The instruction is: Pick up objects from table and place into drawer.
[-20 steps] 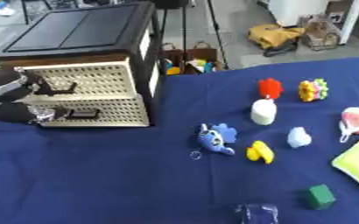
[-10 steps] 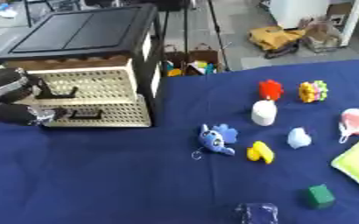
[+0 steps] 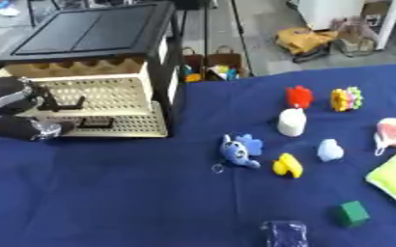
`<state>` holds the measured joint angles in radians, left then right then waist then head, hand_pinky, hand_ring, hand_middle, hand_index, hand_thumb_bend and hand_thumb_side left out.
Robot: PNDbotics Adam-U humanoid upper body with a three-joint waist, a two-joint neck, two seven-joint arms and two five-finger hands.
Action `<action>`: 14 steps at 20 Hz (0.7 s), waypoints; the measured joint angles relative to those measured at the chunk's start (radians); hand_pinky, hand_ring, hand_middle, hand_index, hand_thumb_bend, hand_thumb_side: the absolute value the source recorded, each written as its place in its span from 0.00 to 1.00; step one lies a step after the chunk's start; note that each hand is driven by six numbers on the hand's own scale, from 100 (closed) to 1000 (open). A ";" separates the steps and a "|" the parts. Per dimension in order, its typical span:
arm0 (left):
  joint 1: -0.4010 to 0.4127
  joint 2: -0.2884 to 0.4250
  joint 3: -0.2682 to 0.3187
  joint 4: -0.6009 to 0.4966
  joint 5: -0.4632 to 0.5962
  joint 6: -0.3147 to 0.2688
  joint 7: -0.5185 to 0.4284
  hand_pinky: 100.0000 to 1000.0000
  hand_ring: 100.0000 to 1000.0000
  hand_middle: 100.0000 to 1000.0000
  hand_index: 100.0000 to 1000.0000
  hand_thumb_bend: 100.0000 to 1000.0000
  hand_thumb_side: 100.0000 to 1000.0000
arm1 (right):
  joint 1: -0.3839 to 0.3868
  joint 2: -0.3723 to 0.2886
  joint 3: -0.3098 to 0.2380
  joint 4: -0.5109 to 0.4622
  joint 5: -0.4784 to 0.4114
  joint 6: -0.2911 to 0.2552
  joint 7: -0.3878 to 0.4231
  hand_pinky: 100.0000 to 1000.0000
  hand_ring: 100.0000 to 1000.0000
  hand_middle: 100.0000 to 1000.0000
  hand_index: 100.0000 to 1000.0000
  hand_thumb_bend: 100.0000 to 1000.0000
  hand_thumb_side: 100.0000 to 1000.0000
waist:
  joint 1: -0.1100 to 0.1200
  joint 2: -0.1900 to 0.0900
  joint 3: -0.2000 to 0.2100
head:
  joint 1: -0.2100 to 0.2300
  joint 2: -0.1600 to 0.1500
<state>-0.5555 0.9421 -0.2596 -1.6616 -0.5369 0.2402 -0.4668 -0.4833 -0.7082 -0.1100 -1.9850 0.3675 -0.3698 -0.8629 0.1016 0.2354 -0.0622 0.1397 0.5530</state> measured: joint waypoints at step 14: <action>0.019 0.009 -0.009 -0.012 0.048 0.019 -0.040 0.00 0.00 0.00 0.62 0.41 0.67 | 0.000 0.000 -0.008 0.000 -0.014 0.001 -0.001 0.54 0.68 0.64 0.67 0.00 1.00 | -0.002 -0.016 0.000 | -0.001 0.008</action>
<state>-0.5361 0.9512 -0.2683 -1.6731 -0.4890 0.2587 -0.5066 -0.4833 -0.7082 -0.1178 -1.9850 0.3538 -0.3689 -0.8639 0.0994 0.2190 -0.0620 0.1383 0.5610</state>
